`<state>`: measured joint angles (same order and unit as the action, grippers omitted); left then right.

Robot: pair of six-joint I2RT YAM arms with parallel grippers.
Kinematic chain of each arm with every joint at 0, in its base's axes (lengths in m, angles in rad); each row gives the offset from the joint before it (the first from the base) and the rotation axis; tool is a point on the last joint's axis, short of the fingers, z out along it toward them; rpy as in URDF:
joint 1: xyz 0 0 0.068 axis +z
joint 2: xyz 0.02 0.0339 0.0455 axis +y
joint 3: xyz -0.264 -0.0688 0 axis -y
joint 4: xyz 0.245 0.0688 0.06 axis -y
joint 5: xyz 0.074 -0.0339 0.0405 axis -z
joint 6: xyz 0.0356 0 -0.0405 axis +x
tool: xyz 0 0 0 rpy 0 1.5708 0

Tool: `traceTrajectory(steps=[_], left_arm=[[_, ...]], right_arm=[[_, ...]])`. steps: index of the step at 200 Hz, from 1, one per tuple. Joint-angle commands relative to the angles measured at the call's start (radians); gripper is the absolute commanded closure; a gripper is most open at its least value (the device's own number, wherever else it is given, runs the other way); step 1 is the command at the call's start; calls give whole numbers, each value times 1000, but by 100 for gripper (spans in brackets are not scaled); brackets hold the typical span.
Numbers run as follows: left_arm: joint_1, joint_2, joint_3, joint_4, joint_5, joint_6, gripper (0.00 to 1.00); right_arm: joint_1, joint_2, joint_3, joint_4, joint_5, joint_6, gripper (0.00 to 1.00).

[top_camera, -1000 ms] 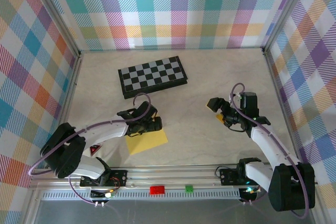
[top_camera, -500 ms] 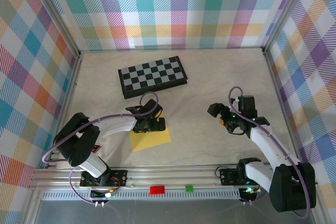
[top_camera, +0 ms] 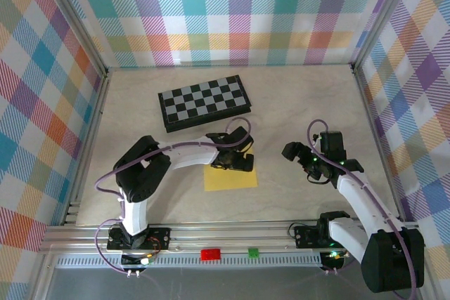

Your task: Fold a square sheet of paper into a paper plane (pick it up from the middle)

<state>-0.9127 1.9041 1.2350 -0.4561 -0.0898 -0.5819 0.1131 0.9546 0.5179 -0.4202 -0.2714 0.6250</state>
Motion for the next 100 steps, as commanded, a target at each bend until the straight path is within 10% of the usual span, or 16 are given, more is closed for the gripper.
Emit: traceTrajectory(steps=[1,100], left_arm=[[-18,22,38,-101,-13,3,0],[-20,20,112,-233,-135,-185,0]], right_arm=[[0,9,-4,-30,-33,-48,1],[0,20,-6,5,-163,-45,1]])
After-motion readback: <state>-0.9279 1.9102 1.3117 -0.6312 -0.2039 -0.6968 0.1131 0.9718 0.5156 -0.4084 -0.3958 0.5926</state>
